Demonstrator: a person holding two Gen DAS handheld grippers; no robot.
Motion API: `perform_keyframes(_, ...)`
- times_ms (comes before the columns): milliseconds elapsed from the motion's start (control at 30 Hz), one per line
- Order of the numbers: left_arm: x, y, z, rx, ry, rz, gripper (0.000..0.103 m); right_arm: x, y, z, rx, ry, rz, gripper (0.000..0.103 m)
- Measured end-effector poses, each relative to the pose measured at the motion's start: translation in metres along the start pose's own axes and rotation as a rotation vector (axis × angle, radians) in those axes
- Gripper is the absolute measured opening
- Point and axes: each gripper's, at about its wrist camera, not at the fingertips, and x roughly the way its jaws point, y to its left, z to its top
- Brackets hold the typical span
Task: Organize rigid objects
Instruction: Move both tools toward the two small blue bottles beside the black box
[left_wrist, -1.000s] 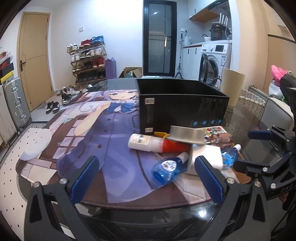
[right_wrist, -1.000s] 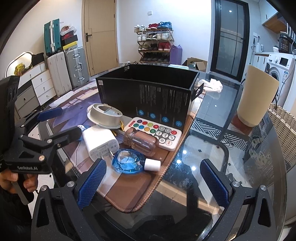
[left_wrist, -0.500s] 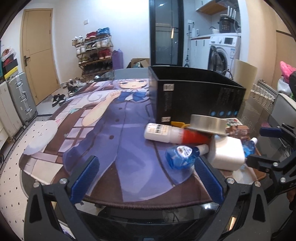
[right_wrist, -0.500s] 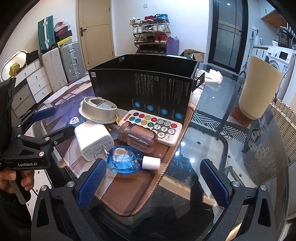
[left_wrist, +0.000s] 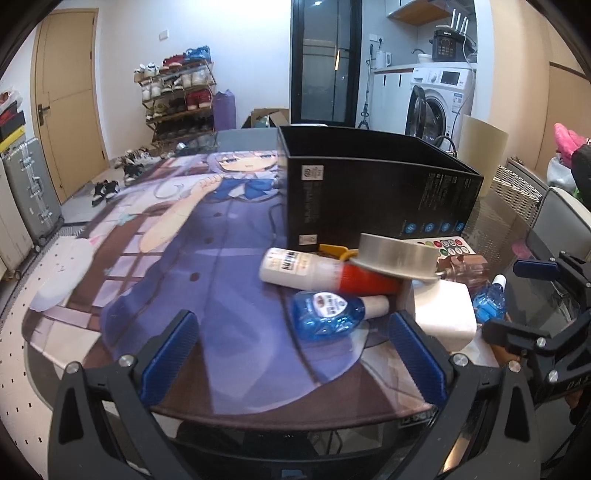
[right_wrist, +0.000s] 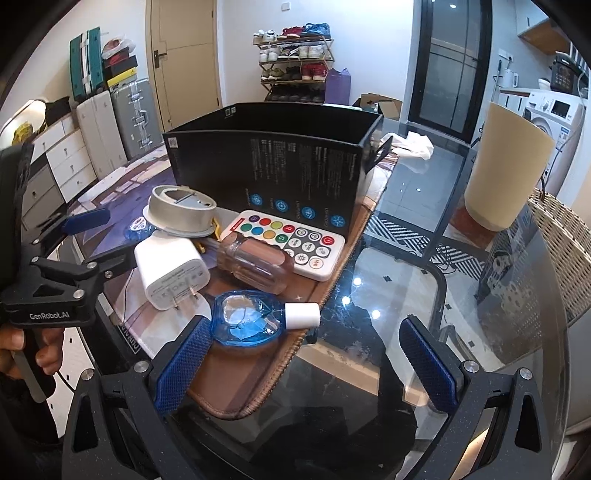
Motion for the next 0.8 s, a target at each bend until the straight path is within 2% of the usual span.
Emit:
perform_keyframes(100,0.005,0.001,0.002,-0.020,0.022,-0.026,0.103,0.001,-0.001,0.001,0.003,0.006,0.002,0.103)
perform_keyframes(200,0.007,-0.002,0.005,-0.022,0.029,-0.018,0.103,0.001,-0.002,0.002,0.001,0.010,0.002,0.103)
perform_keyframes(400,0.014,-0.008,0.010,-0.011,0.061,0.030,0.103,0.002,0.000,0.002,-0.003,0.008,0.012,0.103)
perform_keyframes(567,0.013,-0.011,0.009,-0.006,0.053,0.048,0.099,0.003,0.000,0.001,0.005,0.009,0.021,0.103)
perform_keyframes(633,0.012,-0.010,0.008,-0.001,0.046,0.042,0.095,0.003,0.001,0.002,0.006,0.009,0.019,0.103)
perform_keyframes(733,0.009,-0.010,0.007,0.003,0.019,0.034,0.076,0.002,0.001,0.001,0.010,0.003,0.022,0.100)
perform_keyframes(800,0.006,-0.010,0.006,0.008,-0.001,0.030,0.055,0.002,0.002,0.000,0.019,0.003,0.030,0.097)
